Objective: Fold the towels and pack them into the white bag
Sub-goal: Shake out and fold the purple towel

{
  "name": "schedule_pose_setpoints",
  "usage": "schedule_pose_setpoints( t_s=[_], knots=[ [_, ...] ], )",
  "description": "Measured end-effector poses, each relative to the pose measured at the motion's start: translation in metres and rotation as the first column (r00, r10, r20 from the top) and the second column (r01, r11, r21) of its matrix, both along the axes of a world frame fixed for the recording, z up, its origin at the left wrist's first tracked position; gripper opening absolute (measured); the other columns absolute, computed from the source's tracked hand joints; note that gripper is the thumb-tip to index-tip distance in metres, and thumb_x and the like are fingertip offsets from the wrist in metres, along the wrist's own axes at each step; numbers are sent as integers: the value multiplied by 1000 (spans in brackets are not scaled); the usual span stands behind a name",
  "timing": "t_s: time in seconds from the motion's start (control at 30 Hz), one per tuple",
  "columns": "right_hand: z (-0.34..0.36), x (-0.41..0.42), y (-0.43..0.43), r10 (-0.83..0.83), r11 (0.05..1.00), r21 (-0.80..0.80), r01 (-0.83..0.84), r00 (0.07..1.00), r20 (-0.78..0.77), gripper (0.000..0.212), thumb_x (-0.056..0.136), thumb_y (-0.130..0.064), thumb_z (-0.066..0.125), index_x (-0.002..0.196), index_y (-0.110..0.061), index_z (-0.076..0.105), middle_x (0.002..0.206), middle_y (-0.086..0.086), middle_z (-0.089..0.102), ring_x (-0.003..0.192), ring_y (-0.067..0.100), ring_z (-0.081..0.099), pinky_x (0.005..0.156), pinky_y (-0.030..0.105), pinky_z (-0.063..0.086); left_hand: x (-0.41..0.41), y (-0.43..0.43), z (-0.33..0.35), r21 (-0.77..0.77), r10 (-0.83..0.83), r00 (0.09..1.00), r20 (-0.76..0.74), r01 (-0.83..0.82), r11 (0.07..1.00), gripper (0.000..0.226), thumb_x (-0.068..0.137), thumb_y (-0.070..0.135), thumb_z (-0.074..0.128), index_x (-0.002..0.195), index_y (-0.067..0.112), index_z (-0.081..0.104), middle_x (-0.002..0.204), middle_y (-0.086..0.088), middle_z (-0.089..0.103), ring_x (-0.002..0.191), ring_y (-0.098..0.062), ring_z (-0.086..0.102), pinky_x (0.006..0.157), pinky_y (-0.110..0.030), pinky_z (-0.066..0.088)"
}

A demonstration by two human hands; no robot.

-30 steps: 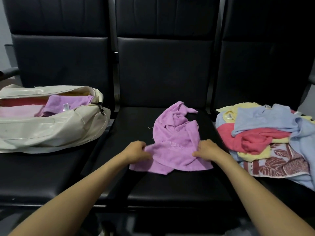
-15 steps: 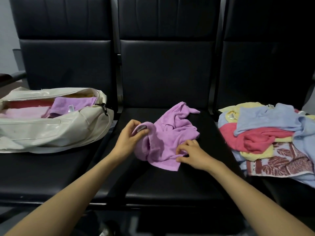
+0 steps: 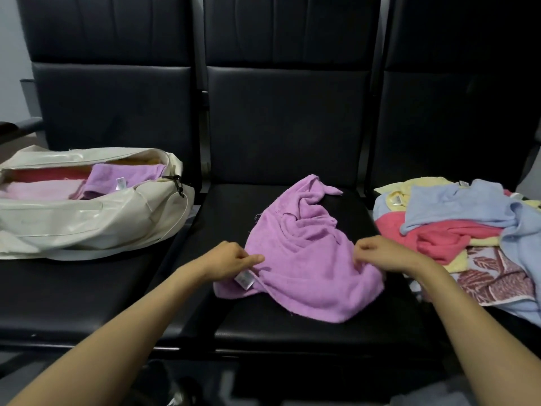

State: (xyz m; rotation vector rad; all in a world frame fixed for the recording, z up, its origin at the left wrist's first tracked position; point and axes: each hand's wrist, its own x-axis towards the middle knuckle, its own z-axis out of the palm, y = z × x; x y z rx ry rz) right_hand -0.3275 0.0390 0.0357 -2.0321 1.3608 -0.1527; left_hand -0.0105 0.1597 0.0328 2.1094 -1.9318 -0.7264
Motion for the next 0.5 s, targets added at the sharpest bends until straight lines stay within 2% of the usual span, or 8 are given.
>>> schedule_pose_setpoints(
  t_s=[0.03, 0.07, 0.13, 0.17, 0.23, 0.3, 0.4, 0.5],
  knots=[
    [-2, -3, -2, 15, 998, -50, -24, 985, -175, 19, 86, -14, 54, 72, -7, 63, 76, 8, 62, 70, 16, 48, 66, 32, 39, -2, -1, 1, -54, 47, 998, -52, -50, 997, 43, 91, 54, 52, 72, 20, 70, 67, 7, 56, 61, -4, 52, 52, -13, 39],
    [-3, -4, -2, 12, 996, -86, -37, 962, -272, 16, 85, -15, 54, 73, -7, 62, 78, 10, 63, 68, 16, 48, 65, 32, 39, -2, -3, 0, -103, 97, 986, -134, -111, 989, 41, 91, 51, 56, 67, 20, 68, 67, 8, 58, 59, -4, 53, 50, -11, 39],
    [0, 0, 3, -2, 990, -137, -36, 963, -269, 8, 86, -17, 58, 81, -13, 63, 79, 2, 64, 68, 14, 52, 63, 29, 40, -2, -7, -1, -193, 140, 953, -267, -195, 961, 30, 93, 41, 58, 77, 18, 69, 77, 3, 65, 65, -7, 59, 56, -15, 47],
    [2, 5, 7, 3, 986, -160, -41, 972, -235, 5, 87, -19, 59, 88, -18, 64, 80, -3, 63, 69, 11, 54, 62, 26, 42, -2, -9, -2, -238, 112, 962, -248, -173, 956, 22, 95, 34, 57, 89, 18, 70, 90, 1, 68, 77, -11, 63, 66, -21, 51],
    [4, 17, 15, 69, 978, -184, -100, 984, -164, 12, 90, -26, 62, 102, -29, 63, 92, -8, 60, 79, 7, 57, 70, 24, 48, -3, -13, -9, -273, -53, 994, -99, 24, 962, 24, 98, 26, 51, 115, 18, 66, 120, 3, 63, 107, -13, 59, 92, -26, 46],
    [2, 26, 18, 206, 956, -181, -229, 969, -138, 25, 89, -31, 64, 114, -30, 62, 109, -12, 54, 97, 5, 57, 84, 21, 48, -4, -17, -19, -148, -192, 980, 57, 199, 969, 34, 101, 32, 44, 131, 20, 55, 137, 8, 52, 126, -12, 48, 107, -30, 34],
    [-5, 33, 18, 341, 920, -119, -373, 913, -224, 34, 86, -36, 67, 118, -28, 61, 117, -12, 52, 105, 7, 54, 91, 24, 47, 0, -22, -25, -8, -128, 945, 302, 137, 991, 38, 99, 48, 37, 133, 31, 47, 142, 14, 41, 136, -12, 34, 112, -55, 16],
    [1, 31, 17, 292, 955, 10, -296, 933, -212, 13, 84, -35, 70, 92, -26, 66, 92, -9, 63, 81, 5, 60, 76, 21, 49, 8, -22, -20, 25, -33, 880, 474, 24, 999, 46, 98, 55, 31, 135, 32, 44, 143, 10, 38, 139, -18, 29, 110, -66, 3]
  ],
)
